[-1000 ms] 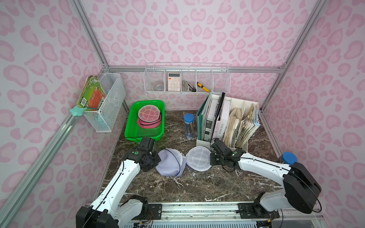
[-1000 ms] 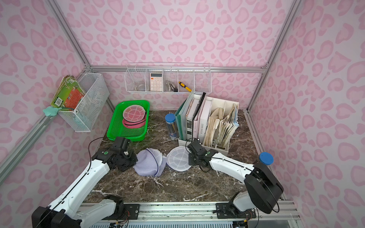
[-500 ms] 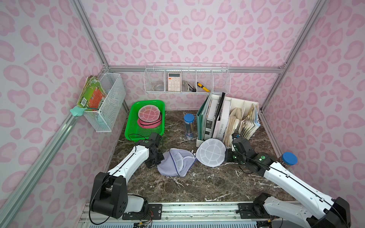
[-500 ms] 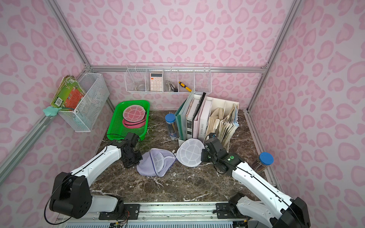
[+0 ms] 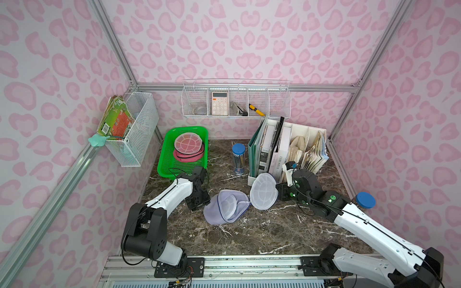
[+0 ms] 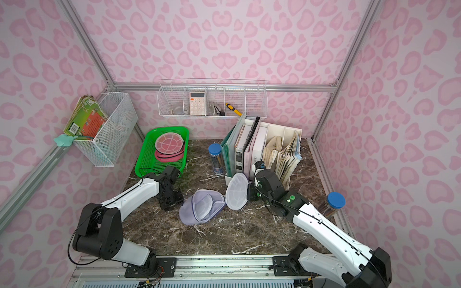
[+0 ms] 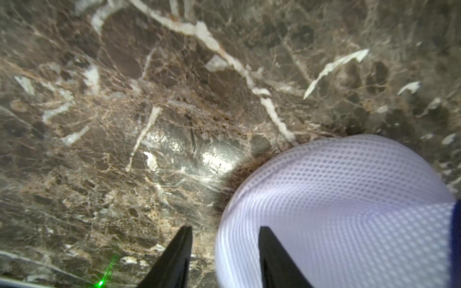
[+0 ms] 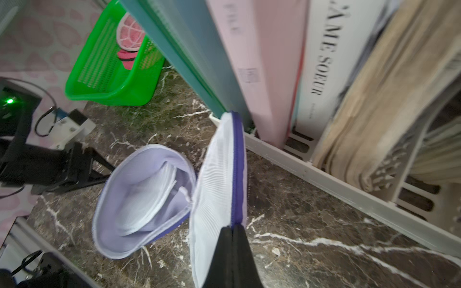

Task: Turn the laundry bag inside out
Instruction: Turn over the laundry bag at the center of the board.

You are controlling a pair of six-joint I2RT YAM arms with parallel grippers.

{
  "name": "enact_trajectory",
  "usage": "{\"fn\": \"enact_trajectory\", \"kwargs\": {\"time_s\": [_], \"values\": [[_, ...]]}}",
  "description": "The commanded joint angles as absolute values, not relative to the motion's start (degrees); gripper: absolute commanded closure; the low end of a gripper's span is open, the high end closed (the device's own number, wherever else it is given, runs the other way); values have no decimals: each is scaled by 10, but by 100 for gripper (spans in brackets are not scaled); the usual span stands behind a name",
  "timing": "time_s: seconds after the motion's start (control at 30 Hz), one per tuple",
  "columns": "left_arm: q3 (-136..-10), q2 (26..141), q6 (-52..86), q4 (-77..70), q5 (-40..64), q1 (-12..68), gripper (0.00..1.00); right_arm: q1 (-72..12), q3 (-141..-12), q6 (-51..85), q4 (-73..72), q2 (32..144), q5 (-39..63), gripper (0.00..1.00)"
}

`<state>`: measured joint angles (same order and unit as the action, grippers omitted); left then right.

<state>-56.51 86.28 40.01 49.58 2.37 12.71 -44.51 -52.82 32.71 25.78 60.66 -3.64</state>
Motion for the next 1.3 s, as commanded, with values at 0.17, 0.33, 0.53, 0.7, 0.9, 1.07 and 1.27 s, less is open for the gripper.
{"fn": "enact_trajectory", "kwargs": {"time_s": [0.17,0.33,0.53,0.7,0.9,1.07,1.27], "values": [[-631,791,376,540,120,129,45,-506,-538,340,207,623,-61,100],[-653,783,402,485,220,165,50,-510,-528,343,202,623,-67,100],[-683,838,441,435,248,237,62,-510,-511,351,194,616,-77,100],[-712,916,461,445,223,280,76,-505,-476,362,175,605,-92,100],[-730,990,460,473,187,281,89,-497,-456,371,147,592,-72,100],[-743,1035,460,471,194,284,91,-500,-466,366,143,592,-62,100],[-739,1074,467,465,195,297,93,-509,-488,363,151,601,-61,100]]}}
